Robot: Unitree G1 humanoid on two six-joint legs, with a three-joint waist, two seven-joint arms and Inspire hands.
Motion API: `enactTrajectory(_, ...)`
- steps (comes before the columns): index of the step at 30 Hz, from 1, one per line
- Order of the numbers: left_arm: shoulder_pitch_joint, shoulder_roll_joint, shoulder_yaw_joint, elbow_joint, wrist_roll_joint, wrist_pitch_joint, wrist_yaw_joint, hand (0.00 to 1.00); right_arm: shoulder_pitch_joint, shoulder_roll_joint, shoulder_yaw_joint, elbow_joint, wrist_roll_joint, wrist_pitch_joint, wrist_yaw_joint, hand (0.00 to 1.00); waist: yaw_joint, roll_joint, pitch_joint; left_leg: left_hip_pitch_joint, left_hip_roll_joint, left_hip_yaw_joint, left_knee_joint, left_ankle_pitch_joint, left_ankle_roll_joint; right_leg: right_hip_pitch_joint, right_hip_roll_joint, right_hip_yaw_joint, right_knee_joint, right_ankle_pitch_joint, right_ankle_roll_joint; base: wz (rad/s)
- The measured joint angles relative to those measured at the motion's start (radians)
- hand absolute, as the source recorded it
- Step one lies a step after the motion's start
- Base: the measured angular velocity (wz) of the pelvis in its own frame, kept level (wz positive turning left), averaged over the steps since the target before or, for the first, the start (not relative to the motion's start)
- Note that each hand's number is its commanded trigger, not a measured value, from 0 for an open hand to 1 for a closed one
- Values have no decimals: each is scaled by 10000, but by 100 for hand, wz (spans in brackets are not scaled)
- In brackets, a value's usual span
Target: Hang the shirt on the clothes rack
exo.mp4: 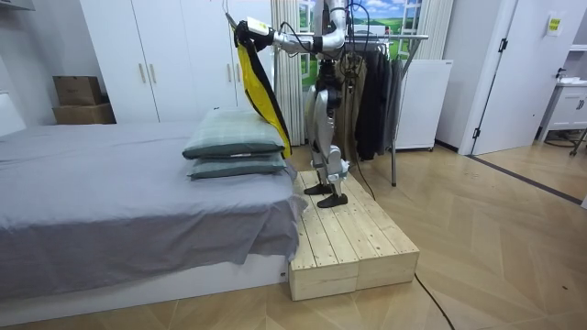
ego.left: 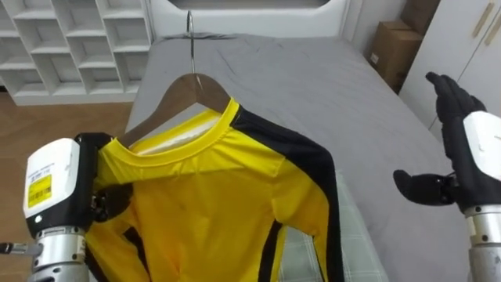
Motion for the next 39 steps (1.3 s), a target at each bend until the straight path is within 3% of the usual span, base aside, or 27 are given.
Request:
enactTrajectory(14,-187,-3,-97,0,384,81,-4,100,-415,-1,321,-437,158,15,677,0,49,12,-20,-98,2,-2,10,0,0,-109,2,10,-9,16,-2,0)
enactTrajectory(19,-285,-2,-215,0,391,127,-191,100,-1085,-38,449,-439,1150,83,1409,0,115,66,-43,-70,12,17,22,3,-4,-88,5,3,-8,33,-21,0)
enactTrajectory(33,-392,-3,-336,-7,410,75,-492,100,-1159,-290,1156,-337,4203,86,3797,0,593,80,-29,128,23,1,16,12,-20,127,6,-10,-20,50,-33,0)
enactTrajectory(39,-452,-2,-401,-33,490,74,-1074,100,-1160,-286,1487,-230,5162,265,4989,0,634,-102,64,107,18,-83,25,13,-20,139,-6,-86,-16,50,-34,3)
